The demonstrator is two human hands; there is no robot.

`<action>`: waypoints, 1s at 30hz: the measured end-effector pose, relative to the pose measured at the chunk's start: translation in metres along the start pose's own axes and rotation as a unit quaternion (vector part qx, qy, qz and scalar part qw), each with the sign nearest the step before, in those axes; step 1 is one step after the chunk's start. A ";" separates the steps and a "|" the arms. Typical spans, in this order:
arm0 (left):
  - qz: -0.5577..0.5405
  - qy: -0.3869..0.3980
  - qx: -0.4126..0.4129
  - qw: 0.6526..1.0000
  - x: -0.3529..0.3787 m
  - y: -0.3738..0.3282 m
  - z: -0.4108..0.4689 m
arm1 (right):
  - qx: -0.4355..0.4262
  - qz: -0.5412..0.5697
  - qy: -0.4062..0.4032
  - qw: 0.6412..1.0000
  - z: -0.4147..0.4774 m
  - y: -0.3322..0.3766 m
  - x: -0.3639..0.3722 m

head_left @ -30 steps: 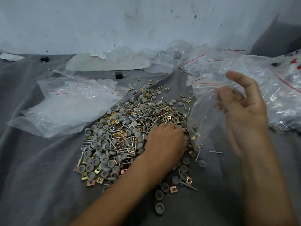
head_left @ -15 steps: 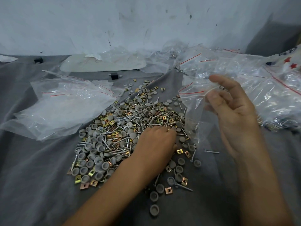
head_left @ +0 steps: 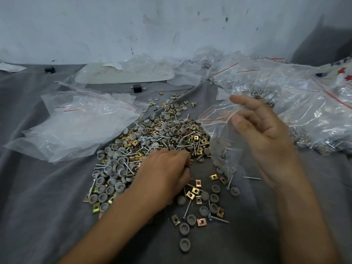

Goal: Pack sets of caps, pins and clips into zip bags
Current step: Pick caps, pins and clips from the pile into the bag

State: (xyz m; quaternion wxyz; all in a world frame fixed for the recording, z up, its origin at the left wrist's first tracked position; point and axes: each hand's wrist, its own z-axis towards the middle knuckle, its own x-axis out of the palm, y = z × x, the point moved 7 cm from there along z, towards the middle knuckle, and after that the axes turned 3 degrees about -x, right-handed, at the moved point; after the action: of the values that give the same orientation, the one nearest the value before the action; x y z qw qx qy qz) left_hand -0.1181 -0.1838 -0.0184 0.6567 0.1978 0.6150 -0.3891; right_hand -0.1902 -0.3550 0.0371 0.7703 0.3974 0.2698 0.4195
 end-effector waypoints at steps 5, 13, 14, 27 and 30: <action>-0.017 -0.049 -0.029 0.998 -0.005 0.014 0.000 | 0.005 -0.007 0.012 1.000 -0.001 0.001 0.006; -0.016 -0.096 -0.094 0.991 0.003 0.023 0.012 | 0.001 -0.013 0.024 1.000 -0.001 -0.002 0.008; -0.011 -0.097 -0.095 0.991 0.004 0.022 0.015 | 0.000 -0.014 0.026 1.000 -0.001 -0.003 0.009; -0.178 -0.250 -0.115 0.945 -0.055 0.035 0.006 | -0.002 -0.037 0.058 0.998 -0.001 -0.005 0.015; -0.295 -0.269 -0.082 0.913 -0.075 0.029 0.006 | -0.002 -0.057 0.075 0.996 -0.002 -0.004 0.019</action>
State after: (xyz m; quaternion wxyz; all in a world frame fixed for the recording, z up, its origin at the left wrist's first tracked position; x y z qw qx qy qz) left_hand -0.0878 -0.1501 0.0484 0.6665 -0.1598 0.4752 -0.5518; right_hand -0.1806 -0.3393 0.0312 0.7714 0.3468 0.3481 0.4043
